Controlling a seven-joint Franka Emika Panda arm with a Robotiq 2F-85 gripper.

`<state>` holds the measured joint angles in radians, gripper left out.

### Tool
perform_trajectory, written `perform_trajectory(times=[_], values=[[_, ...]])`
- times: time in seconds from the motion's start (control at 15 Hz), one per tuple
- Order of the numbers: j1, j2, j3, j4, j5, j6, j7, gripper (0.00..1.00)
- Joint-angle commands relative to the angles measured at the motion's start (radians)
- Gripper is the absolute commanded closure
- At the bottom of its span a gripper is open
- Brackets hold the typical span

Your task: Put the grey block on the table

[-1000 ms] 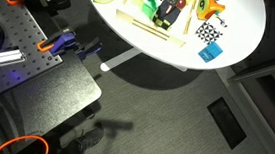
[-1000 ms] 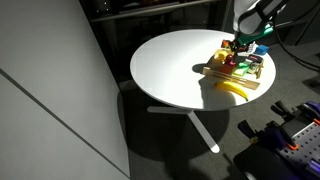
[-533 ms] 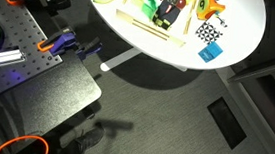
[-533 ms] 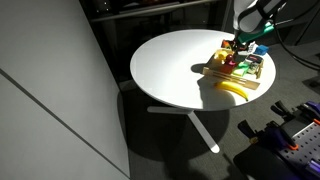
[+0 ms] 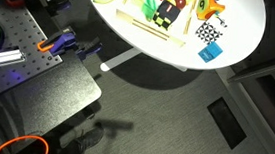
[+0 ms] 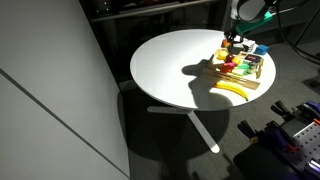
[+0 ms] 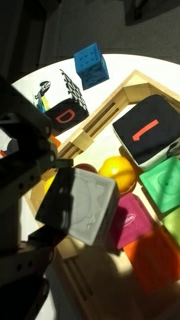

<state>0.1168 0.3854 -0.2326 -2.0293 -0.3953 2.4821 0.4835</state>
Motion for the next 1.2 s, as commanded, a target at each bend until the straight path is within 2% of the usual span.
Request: perform_trajectory(times=[0.0, 0.47, 0.73, 0.93, 1.13], values=[[-0.025, -0.099, 0.064, -0.07, 0.053, 0.008, -0.099, 0.68], [-0.062, -0.212, 0.186, -0.186, 0.198, 0.032, -0.381, 0.68], [-0.067, -0.248, 0.222, -0.239, 0.232, 0.011, -0.507, 0.68], [-0.076, -0.267, 0.249, -0.291, 0.279, 0.03, -0.631, 0.68], [-0.075, -0.278, 0.262, -0.342, 0.278, 0.048, -0.714, 0.68]])
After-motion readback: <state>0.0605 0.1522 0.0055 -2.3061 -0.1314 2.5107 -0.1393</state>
